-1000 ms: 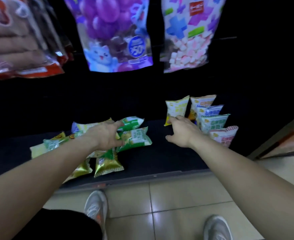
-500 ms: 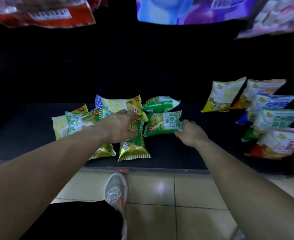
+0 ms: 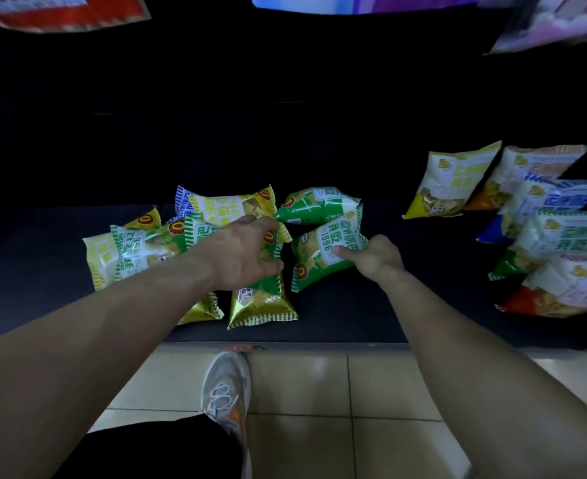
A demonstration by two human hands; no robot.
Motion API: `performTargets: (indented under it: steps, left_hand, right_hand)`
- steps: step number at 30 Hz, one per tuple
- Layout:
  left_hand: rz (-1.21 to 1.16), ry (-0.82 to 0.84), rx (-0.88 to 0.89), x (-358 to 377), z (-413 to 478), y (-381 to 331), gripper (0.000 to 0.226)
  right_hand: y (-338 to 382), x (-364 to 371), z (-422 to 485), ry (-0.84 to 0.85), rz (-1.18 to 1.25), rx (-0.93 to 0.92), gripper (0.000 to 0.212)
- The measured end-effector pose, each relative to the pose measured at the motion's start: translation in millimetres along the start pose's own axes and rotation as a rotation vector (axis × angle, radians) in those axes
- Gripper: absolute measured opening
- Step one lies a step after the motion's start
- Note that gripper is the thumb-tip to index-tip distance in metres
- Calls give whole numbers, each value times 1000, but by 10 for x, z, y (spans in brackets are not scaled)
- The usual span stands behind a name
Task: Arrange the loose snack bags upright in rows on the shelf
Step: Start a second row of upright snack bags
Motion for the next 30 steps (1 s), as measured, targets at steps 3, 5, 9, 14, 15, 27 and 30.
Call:
performTargets:
  steps: [3,5,9,14,15,27,30]
  left_hand:
    - [23,-2,8,-36,10,-11,75]
    - [48,17,-1,-16,52,30,75]
    - [111,31,-2,31,100,68,75]
    - [38,1,57,-42,91,-241,88]
    - [-12,-20,87,-60,96,-334,92]
    - [-125,-19,341,83,208,-1617,86]
    - [-142,-66,332,135,306,-1725,81]
  right_hand:
    - [28,-125,-82,-20,-42,-75,64]
    - [34,-171,-93,-12,-111,-136,71]
    - [87,-418,-238,67,-298,-256,77]
    - [293,-1039,-735,164,-545,-386,79]
    - [341,-1136,-834,167,-586,-406,79]
    - [-22,-1839,-1629,60,-401,-490,79]
    - [-156,-1954,-1568,37,-335,-472,83]
Point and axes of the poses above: each hand's wrist, its own z-axis towards the middle knuckle, its own x-axis out of the palm, y = z × x, the point moved 2 cm from there along z, towards the middle knuckle, and after that the axes turned 3 degrees about x, right-handed, at the moved point
